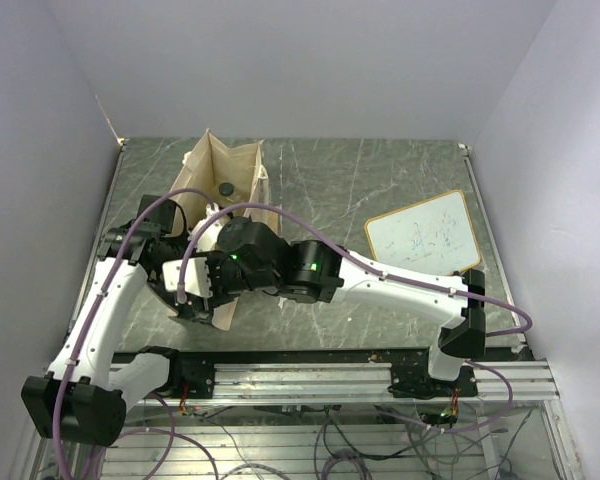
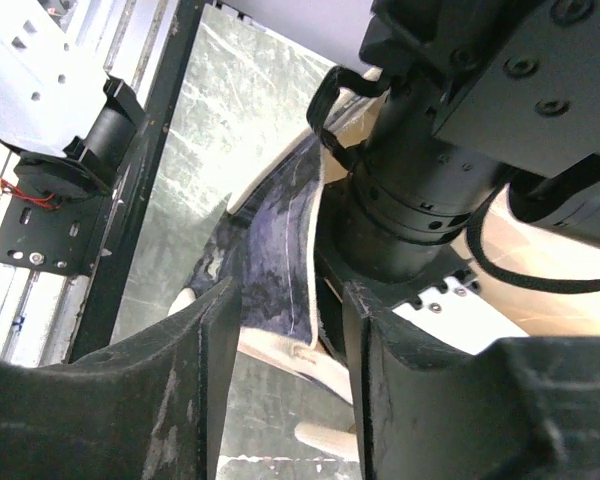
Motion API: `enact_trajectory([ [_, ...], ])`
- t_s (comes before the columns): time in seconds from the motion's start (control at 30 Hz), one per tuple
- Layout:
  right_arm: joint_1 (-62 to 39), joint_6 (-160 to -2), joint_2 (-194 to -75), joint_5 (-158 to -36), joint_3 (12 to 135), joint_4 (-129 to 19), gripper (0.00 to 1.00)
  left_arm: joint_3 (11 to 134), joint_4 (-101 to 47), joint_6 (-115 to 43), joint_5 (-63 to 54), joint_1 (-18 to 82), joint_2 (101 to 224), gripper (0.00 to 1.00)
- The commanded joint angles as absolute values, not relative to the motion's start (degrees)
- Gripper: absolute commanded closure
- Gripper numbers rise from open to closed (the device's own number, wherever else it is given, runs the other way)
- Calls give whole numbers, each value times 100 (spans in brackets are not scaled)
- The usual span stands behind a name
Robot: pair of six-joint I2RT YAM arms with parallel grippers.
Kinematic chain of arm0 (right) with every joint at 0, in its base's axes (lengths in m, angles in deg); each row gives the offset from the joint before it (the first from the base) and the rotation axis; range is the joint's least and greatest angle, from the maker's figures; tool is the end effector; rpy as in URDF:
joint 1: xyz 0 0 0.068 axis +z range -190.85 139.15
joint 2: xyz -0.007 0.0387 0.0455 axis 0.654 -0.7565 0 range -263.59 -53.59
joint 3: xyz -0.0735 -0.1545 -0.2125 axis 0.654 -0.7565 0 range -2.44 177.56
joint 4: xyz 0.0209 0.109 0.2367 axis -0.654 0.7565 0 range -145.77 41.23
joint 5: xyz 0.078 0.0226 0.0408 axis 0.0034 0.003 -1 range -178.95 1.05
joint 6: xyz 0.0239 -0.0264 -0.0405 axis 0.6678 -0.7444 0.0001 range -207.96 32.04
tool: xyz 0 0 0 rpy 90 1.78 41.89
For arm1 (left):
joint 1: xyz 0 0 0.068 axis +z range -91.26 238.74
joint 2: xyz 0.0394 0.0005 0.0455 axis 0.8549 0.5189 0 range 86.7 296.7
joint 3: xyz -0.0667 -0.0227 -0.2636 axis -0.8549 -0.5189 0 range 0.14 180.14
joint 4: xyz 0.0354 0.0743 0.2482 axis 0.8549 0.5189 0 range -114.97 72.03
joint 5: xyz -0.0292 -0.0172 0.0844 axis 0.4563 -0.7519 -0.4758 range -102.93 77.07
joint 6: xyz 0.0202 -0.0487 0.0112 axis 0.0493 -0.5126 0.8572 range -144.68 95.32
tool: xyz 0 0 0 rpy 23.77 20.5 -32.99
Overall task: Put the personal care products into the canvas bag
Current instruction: Place the care product in the canvas bag, then pick up the care product from the center of the board.
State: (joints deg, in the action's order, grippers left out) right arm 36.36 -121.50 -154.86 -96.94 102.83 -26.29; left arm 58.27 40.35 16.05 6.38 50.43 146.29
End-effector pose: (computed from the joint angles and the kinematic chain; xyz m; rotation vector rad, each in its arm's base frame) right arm 0.0862 0.4012 0.4024 -1.7508 1.0985 0.6187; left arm 0.1718 -0.0370 0.2961 1.1832 2.3707 -0.2808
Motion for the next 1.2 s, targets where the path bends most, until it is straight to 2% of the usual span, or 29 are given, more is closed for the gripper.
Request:
enact_trajectory([
  [0.0,3662,-12226,-15187,-9742,10376,-2656,53,6412,4044,1643,944,5110,14438,33],
  [0.23,3660,-12323,-14946,-9850,10601,-2489,33,7163,3883,1404,1079,5111,14358,29],
  [0.53,3172,-12209,-14748,-9778,11071,-2512,32,8229,3025,257,1311,5109,14615,27],
  [0.8,1197,-11165,-14335,-10284,11143,-2804,30,8837,1874,-906,1607,5093,14823,26],
  [0.97,-309,-10529,-13873,-10529,10770,-3030,29,9408,1678,-1220,1779,4953,15215,22],
  [1.17,-1543,-10541,-13016,-10311,9788,-2935,28,9977,1717,-1070,889,3964,15865,21],
])
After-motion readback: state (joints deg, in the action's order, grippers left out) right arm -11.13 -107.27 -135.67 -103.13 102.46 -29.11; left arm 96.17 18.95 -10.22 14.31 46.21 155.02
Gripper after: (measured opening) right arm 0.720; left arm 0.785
